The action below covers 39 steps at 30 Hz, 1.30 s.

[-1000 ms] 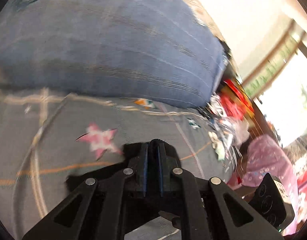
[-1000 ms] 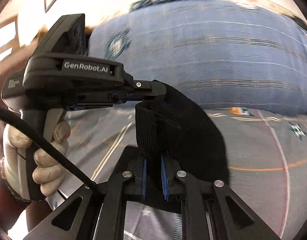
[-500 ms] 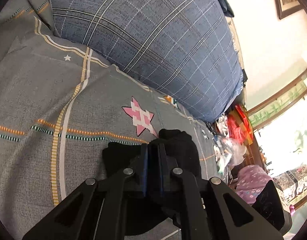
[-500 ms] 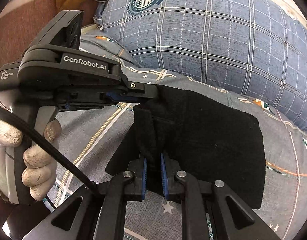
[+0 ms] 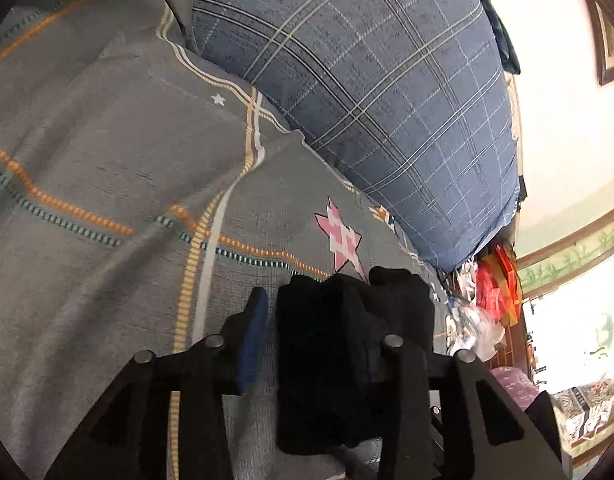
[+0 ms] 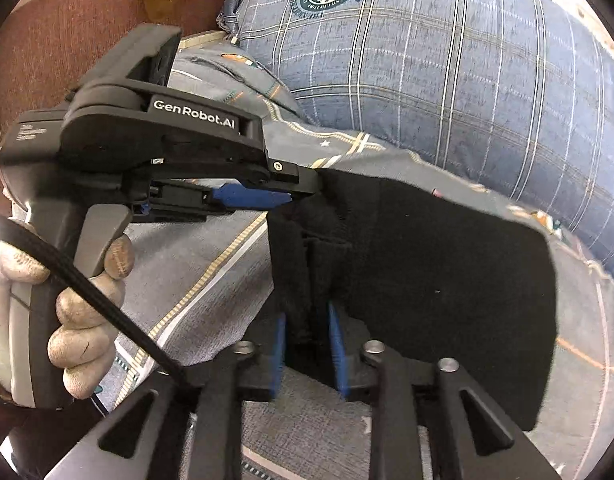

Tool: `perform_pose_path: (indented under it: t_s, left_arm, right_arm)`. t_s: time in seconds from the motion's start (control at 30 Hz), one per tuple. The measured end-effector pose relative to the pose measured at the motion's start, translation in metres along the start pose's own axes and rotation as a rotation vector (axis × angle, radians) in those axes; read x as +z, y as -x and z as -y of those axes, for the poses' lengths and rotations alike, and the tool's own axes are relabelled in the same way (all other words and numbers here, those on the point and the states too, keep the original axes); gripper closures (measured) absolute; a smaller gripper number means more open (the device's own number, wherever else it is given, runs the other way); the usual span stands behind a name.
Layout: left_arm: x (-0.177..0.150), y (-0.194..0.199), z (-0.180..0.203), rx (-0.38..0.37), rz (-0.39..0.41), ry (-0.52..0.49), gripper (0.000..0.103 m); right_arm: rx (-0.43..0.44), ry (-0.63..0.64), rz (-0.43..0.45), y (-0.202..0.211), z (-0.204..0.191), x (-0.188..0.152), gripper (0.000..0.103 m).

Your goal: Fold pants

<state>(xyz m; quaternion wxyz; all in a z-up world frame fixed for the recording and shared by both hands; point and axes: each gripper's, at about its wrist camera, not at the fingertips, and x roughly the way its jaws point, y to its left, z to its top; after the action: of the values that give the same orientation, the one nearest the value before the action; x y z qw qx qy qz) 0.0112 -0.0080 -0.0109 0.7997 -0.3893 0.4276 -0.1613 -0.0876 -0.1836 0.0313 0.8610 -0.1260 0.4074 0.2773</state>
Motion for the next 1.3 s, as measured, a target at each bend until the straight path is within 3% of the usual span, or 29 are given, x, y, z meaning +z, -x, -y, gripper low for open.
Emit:
perform_pose_path:
  t_s: [0.03,0.07,0.23,0.33,0.47,0.53,0.67,0.87,0.97,1.07,1.17,1.3]
  left_arm:
    - [0.001,0.004,0.001,0.001,0.005,-0.003,0.065]
    - [0.003,0.010,0.002,0.005,0.014,-0.005,0.064]
    - [0.007,0.041,0.013,0.019,0.078,-0.008,0.062]
    - [0.002,0.044,0.034,-0.026,0.076,-0.040,0.061]
    - [-0.006,0.019,0.065,-0.071,0.015,-0.093,0.057]
    - [-0.013,-0.003,0.074,-0.074,-0.032,-0.109,0.057]
    - [-0.031,-0.027,0.070,0.027,-0.058,-0.138,0.057]
    - [-0.049,-0.012,0.056,0.040,-0.012,-0.206,0.057]
    - [-0.050,-0.005,0.051,0.108,-0.028,-0.213,0.057]
    - [-0.046,0.010,0.050,0.083,-0.031,-0.179,0.057]
    - [-0.036,0.017,0.062,0.092,0.025,-0.195,0.054]
    - [-0.018,-0.009,0.064,0.147,0.033,-0.165,0.053]
  right_arm:
    - [0.036,0.004,0.001,0.005,-0.001,-0.002,0.043]
    - [0.063,0.011,0.003,0.012,-0.002,-0.005,0.035]
    - [0.127,0.009,0.013,0.055,0.006,-0.026,0.035]
    - [0.104,-0.065,0.051,0.078,0.033,-0.029,0.035]
    - [0.031,-0.256,0.127,0.094,0.090,-0.025,0.035]
    - [0.040,-0.350,0.143,0.090,0.114,-0.025,0.035]
    - [0.115,-0.502,0.115,0.064,0.143,-0.033,0.035]
    - [0.073,-0.486,0.062,0.044,0.142,-0.049,0.037]
    - [0.049,-0.440,0.037,0.042,0.139,-0.044,0.036]
    - [0.042,-0.421,0.035,0.051,0.140,-0.034,0.036]
    - [0.041,-0.446,0.114,0.068,0.150,-0.014,0.036]
    - [-0.008,-0.427,0.085,0.044,0.163,0.021,0.036]
